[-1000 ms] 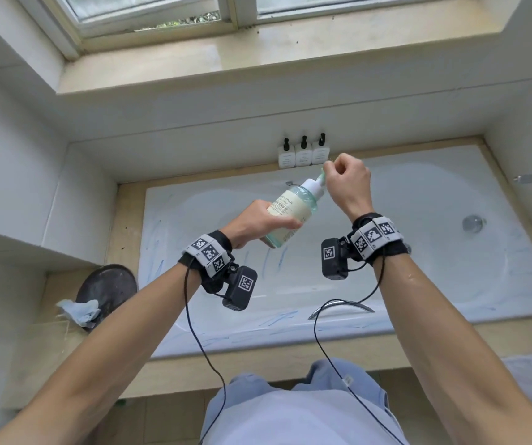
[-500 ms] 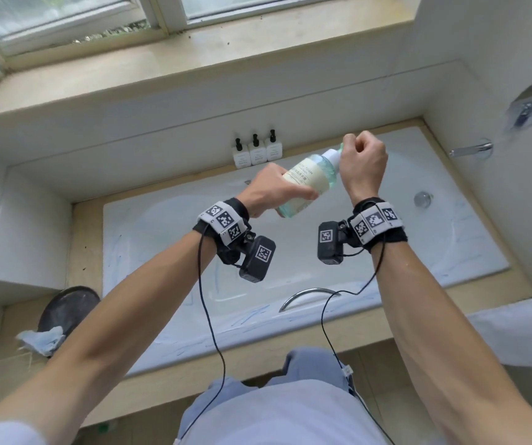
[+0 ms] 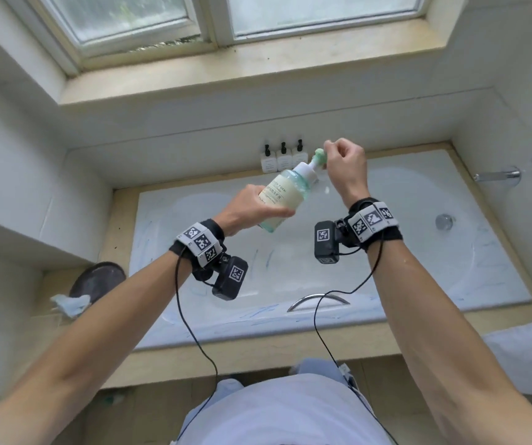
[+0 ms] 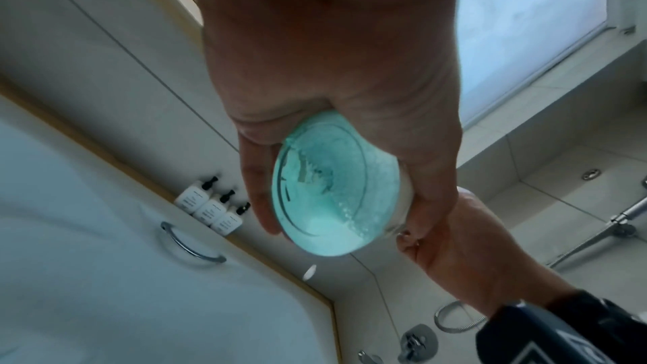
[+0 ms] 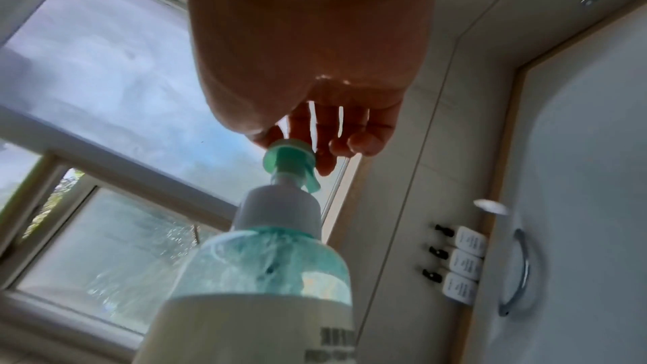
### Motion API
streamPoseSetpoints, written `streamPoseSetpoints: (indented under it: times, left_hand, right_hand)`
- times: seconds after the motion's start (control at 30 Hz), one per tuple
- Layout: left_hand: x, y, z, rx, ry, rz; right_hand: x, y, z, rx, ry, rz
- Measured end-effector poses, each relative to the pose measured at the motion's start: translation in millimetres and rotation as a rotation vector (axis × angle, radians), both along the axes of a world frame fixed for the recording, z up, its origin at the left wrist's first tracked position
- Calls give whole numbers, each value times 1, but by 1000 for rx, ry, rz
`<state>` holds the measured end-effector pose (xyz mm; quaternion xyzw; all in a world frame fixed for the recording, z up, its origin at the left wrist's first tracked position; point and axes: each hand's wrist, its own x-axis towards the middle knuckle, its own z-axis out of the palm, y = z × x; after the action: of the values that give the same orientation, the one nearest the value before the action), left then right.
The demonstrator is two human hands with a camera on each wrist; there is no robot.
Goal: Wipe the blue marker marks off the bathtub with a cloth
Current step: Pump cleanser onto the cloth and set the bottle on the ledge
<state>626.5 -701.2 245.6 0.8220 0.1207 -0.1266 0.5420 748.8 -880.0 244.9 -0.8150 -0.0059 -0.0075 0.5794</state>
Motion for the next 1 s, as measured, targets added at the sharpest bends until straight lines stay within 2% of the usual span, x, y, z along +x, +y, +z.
streamPoseSetpoints:
  times: [0.2, 0.43, 0.5, 0.6, 0.7, 0.8, 0.9, 1.0]
  left_hand:
    - [-61, 55, 0, 75, -67, 166]
    - [-145, 154, -11, 145, -83, 279]
    - [-167, 193, -17, 160, -56, 286]
    - [-201, 257, -26, 188, -55, 347]
    - [-236, 322, -27, 70, -101, 453]
    - [-269, 384, -26, -121, -152, 562]
    - [-297, 434, -23, -273, -146, 639]
    - [-318, 471, -19, -374, -127, 696]
  right_hand:
    - [-30, 76, 14, 4, 42, 354]
    - [-95, 191, 28, 29, 53, 550]
    - [-120, 233, 33, -8, 7, 591]
    - [-164, 302, 38, -168, -156, 676]
    - [-205, 369, 30, -323, -282, 752]
    - [-236, 434, 15, -371, -322, 752]
    - [-263, 488, 3, -328, -270, 759]
    - [-295, 534, -8, -264, -152, 839]
